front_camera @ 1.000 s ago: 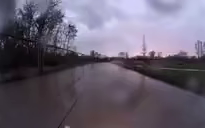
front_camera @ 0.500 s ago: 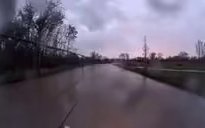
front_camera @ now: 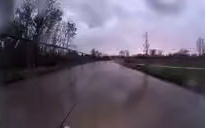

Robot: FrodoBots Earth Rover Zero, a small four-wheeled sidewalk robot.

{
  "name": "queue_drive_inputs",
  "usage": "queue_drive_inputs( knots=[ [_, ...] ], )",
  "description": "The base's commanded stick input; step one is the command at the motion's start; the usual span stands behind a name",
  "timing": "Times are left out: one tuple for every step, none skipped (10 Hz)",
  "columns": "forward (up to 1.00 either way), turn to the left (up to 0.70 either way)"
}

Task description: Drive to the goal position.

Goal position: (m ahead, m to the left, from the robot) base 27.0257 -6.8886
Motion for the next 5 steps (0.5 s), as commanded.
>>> queue_drive_inputs(
  knots=[
    [0.7,0.0],
    [0.7,0.0],
    [0.7,0.0],
    [0.7,0.0],
    [0.7,0.0]
  ],
)
